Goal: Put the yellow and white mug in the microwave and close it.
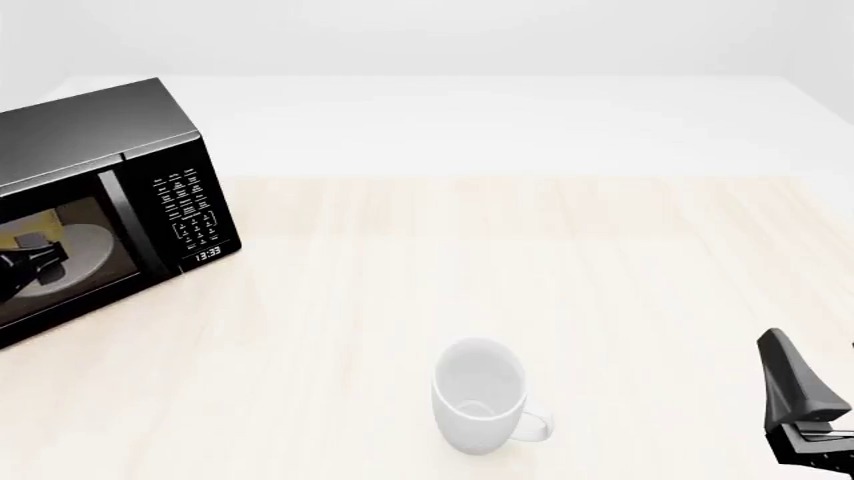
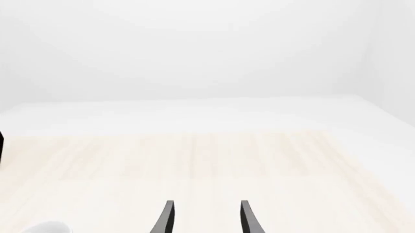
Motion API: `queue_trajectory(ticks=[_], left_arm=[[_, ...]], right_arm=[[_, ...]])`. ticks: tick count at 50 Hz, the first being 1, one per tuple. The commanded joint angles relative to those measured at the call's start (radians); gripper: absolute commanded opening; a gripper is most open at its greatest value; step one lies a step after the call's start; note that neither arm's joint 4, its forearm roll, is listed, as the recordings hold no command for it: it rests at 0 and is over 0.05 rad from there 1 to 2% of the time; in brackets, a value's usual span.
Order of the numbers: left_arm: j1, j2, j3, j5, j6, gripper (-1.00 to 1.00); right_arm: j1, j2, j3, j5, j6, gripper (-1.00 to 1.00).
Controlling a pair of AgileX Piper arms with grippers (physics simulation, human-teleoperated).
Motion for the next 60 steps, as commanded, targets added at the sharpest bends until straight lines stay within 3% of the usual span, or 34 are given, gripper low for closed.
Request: queue_trajectory(ticks=[1, 48, 60], left_arm=[[0.035, -0.072, 0.031, 0.014, 0.006, 1.0], [0.071, -0.386, 0.124, 0.179, -0.033, 1.0], [0.096, -0.479, 0.111, 0.272, -0.055, 1.0]], right_arm=[[0.0, 0.0, 0.0, 0.0, 0.0, 1.0], [0.0, 0.0, 0.0, 0.0, 0.0, 1.0], [0.0, 0.0, 0.0, 0.0, 0.0, 1.0]])
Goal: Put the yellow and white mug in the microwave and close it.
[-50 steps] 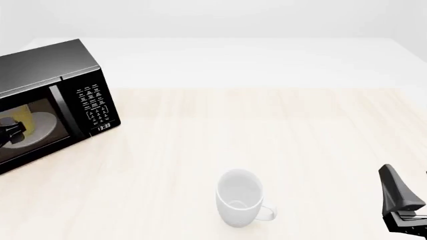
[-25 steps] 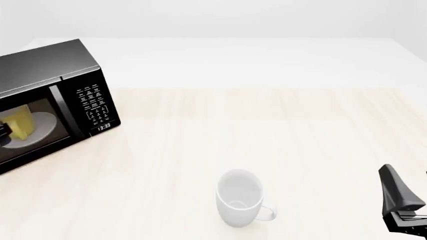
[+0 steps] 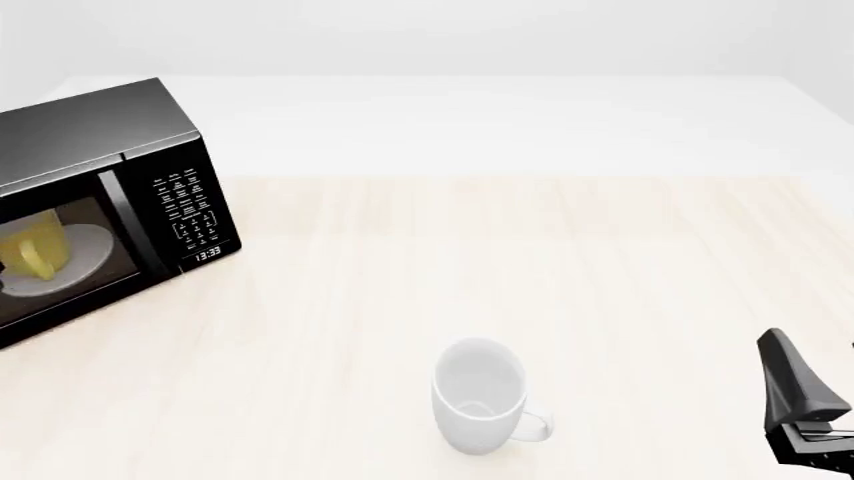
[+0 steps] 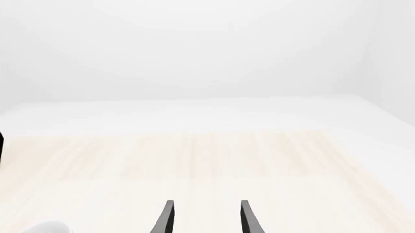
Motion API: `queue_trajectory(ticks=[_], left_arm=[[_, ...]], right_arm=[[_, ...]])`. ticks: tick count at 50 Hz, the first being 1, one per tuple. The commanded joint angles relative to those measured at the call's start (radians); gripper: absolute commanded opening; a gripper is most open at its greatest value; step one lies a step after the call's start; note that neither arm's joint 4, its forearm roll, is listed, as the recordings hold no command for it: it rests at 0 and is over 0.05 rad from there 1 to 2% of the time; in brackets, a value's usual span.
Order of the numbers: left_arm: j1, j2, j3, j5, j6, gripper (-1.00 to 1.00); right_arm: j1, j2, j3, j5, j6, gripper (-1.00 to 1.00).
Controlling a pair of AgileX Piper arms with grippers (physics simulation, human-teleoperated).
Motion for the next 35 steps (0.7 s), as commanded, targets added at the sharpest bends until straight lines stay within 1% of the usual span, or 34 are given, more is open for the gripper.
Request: queue_trajectory(ticks=[1, 12, 35], left_arm=[[0.02, -0.086, -0.001, 0.074, -0.016, 1.0], [0.019, -0.157, -0.017, 0.142, -0.03, 1.0], [0.026, -0.242, -0.027, 0.217, -0.035, 1.0]], right_arm=[[0.0, 0.0, 0.0, 0.0, 0.0, 1.0], [0.0, 0.0, 0.0, 0.0, 0.0, 1.0], [0.0, 0.0, 0.0, 0.0, 0.0, 1.0]])
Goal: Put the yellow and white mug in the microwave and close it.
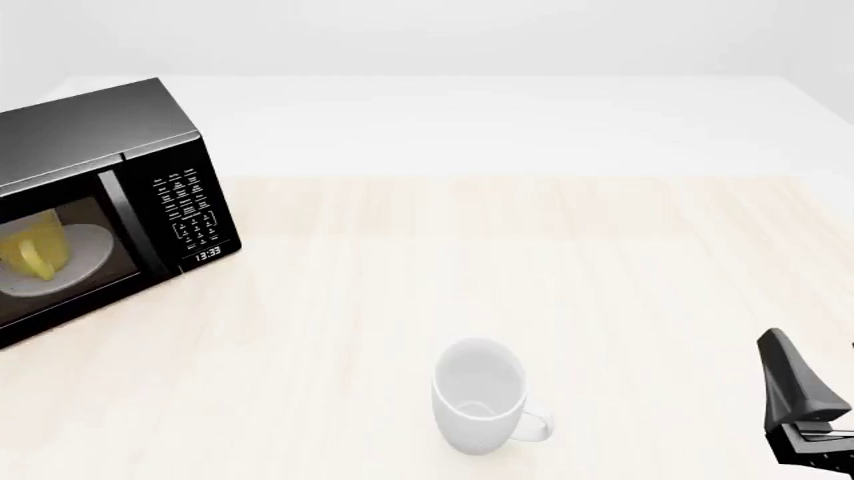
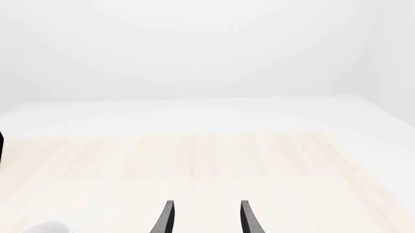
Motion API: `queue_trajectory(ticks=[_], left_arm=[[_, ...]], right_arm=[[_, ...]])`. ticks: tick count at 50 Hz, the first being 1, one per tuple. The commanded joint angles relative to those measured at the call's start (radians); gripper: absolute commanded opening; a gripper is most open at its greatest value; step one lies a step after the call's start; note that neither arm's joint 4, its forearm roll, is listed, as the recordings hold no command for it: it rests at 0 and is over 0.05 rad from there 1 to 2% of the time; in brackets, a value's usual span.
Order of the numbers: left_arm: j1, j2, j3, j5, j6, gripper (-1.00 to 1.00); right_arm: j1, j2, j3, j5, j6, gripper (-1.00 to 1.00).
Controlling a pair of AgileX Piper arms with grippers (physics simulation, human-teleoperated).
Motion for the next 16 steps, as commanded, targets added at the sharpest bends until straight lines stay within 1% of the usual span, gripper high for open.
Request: queue_trajectory(ticks=[1, 16], left_arm=[[0.004, -0.042, -0.006, 0.036, -0.002, 1.0], [0.026, -0.071, -0.009, 0.052, 0.002, 1.0]], right_arm=[[0.0, 0.0, 0.0, 0.0, 0.0, 1.0], [0.0, 0.0, 0.0, 0.0, 0.0, 1.0]])
